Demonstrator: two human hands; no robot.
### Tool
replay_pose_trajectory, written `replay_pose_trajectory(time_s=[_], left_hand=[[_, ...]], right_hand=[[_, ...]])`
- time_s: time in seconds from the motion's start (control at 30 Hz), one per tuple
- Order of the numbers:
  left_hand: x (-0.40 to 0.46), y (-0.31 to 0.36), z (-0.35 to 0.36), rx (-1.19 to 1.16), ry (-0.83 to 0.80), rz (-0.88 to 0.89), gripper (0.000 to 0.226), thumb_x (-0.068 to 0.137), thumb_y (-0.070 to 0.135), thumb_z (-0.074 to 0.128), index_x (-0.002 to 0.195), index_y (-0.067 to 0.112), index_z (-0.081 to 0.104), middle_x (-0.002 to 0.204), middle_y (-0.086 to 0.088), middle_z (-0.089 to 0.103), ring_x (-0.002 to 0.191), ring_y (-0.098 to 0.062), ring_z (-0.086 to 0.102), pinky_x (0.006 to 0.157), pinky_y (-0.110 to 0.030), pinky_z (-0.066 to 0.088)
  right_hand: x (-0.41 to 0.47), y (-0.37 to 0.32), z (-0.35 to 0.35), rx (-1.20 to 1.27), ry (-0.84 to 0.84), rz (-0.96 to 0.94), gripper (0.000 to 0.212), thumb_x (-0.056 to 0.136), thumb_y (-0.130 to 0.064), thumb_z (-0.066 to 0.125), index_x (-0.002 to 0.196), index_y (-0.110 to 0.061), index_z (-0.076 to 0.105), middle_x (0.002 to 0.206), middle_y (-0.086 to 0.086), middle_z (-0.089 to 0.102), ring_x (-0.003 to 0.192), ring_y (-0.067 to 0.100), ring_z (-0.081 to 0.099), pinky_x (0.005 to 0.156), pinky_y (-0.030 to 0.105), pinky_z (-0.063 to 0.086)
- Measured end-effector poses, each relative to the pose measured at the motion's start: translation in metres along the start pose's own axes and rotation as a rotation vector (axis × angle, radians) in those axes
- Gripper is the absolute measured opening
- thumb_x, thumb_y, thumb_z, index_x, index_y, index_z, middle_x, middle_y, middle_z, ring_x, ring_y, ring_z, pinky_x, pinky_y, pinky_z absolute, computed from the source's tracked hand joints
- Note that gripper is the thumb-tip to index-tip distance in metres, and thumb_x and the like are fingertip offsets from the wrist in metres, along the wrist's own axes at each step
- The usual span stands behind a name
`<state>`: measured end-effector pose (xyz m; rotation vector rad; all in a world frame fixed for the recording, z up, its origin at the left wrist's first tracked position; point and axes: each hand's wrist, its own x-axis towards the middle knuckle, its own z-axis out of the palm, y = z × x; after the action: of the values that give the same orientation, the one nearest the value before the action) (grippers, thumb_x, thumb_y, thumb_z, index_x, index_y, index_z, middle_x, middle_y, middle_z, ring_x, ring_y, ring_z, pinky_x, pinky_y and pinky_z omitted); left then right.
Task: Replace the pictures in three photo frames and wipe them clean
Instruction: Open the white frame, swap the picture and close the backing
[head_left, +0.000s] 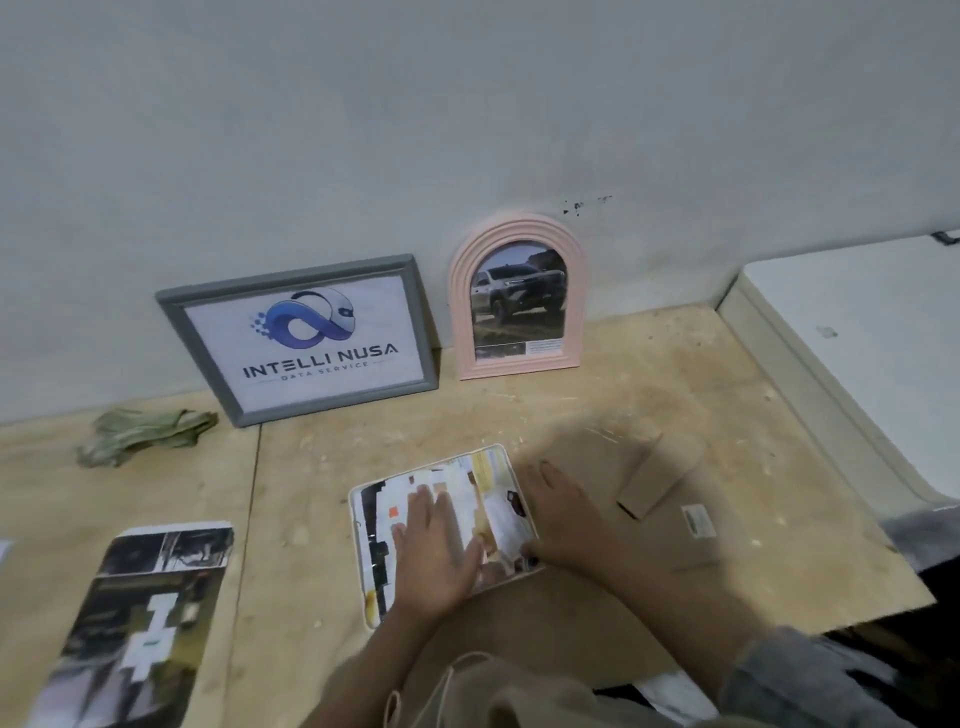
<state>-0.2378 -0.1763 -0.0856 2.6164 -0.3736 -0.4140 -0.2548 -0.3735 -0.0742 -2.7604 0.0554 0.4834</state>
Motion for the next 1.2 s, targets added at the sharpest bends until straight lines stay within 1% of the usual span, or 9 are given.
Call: replay_pose_trajectory(time_s=[0.07, 0.17, 0.33, 0.53, 0.63, 0.9, 1.03, 1.1, 1.2], left_hand=[[-0.002, -0.015, -0.011, -0.010, 0.066, -0.088, 0.083, 0.084, 0.066, 0.034, 0.148, 0.013, 0.025, 0.159, -0.009, 0.010, 0.148, -0.025, 0.002, 0.115, -0.052, 0.007], [-0.001, -0.033, -0.027, 0.003, 0.091, -0.211, 0.073, 0.088, 0.057, 0.046, 0.145, 0.015, 0.029, 0.158, -0.005, 0.014, 0.147, -0.023, 0.011, 0.115, -0.052, 0.010], [0.005, -0.044, -0.045, 0.026, 0.099, -0.262, 0.046, 0.080, 0.053, 0.055, 0.112, 0.021, 0.047, 0.134, 0.001, 0.045, 0.124, -0.022, 0.043, 0.101, -0.046, 0.030], [0.016, -0.049, -0.042, 0.125, 0.040, -0.300, 0.085, 0.070, 0.058, 0.064, 0.137, 0.018, 0.031, 0.145, -0.001, 0.031, 0.130, -0.026, 0.032, 0.108, -0.039, 0.031], [0.017, -0.049, -0.040, 0.147, 0.061, -0.296, 0.091, 0.068, 0.057, 0.067, 0.140, 0.017, 0.028, 0.145, 0.000, 0.031, 0.130, -0.025, 0.032, 0.107, -0.035, 0.031], [0.014, -0.038, -0.045, 0.191, 0.084, -0.376, 0.096, 0.067, 0.059, 0.069, 0.143, 0.021, 0.024, 0.138, -0.004, 0.037, 0.125, -0.025, 0.039, 0.099, -0.036, 0.035], [0.014, -0.035, -0.056, 0.025, 0.128, -0.505, 0.096, 0.069, 0.051, 0.074, 0.144, 0.017, 0.024, 0.136, -0.003, 0.049, 0.124, -0.026, 0.048, 0.100, -0.042, 0.033], [0.010, -0.037, -0.060, -0.129, 0.211, -0.531, 0.086, 0.075, 0.040, 0.072, 0.144, 0.015, 0.026, 0.124, -0.001, 0.059, 0.118, -0.027, 0.054, 0.099, -0.043, 0.033], [-0.001, -0.037, -0.064, -0.477, 0.323, -0.483, 0.065, 0.086, 0.020, 0.063, 0.143, 0.018, 0.032, 0.095, 0.003, 0.059, 0.094, -0.024, 0.062, 0.084, -0.038, 0.048]], right_hand=[[0.012, -0.012, 0.001, 0.040, -0.033, -0.048, 0.107, 0.075, -0.044, 0.069, 0.150, -0.010, 0.002, 0.158, 0.009, 0.006, 0.145, 0.025, 0.007, 0.116, 0.042, 0.019], [0.026, -0.027, 0.003, -0.007, 0.054, -0.097, 0.101, 0.073, -0.047, 0.071, 0.148, -0.012, 0.013, 0.153, 0.006, 0.021, 0.139, 0.027, 0.025, 0.110, 0.042, 0.031], [0.040, -0.037, 0.004, -0.049, 0.127, -0.134, 0.091, 0.061, -0.060, 0.074, 0.131, -0.021, 0.030, 0.131, -0.003, 0.040, 0.115, 0.017, 0.045, 0.096, 0.033, 0.042], [0.044, -0.042, 0.006, -0.075, 0.142, -0.122, 0.088, 0.051, -0.056, 0.078, 0.123, -0.024, 0.038, 0.124, -0.004, 0.044, 0.109, 0.018, 0.047, 0.093, 0.034, 0.044], [0.041, -0.044, 0.007, -0.033, 0.153, -0.107, 0.089, 0.049, -0.051, 0.079, 0.124, -0.024, 0.038, 0.126, -0.005, 0.043, 0.112, 0.018, 0.046, 0.094, 0.036, 0.044], [0.028, -0.052, 0.009, 0.087, 0.156, -0.072, 0.084, 0.075, -0.037, 0.073, 0.144, -0.018, 0.028, 0.142, 0.003, 0.043, 0.128, 0.023, 0.042, 0.110, 0.039, 0.029], [0.023, -0.049, 0.010, 0.352, 0.213, -0.043, 0.074, 0.074, -0.026, 0.073, 0.139, -0.020, 0.038, 0.136, 0.000, 0.049, 0.122, 0.019, 0.049, 0.103, 0.038, 0.043], [0.020, -0.047, 0.009, 0.555, 0.244, 0.020, 0.059, 0.080, -0.015, 0.065, 0.134, -0.022, 0.041, 0.121, -0.005, 0.055, 0.111, 0.014, 0.055, 0.090, 0.025, 0.050], [0.013, -0.045, 0.004, 0.704, 0.319, 0.186, 0.056, 0.088, -0.012, 0.060, 0.139, -0.017, 0.037, 0.114, -0.002, 0.056, 0.103, 0.015, 0.056, 0.082, 0.020, 0.041]])
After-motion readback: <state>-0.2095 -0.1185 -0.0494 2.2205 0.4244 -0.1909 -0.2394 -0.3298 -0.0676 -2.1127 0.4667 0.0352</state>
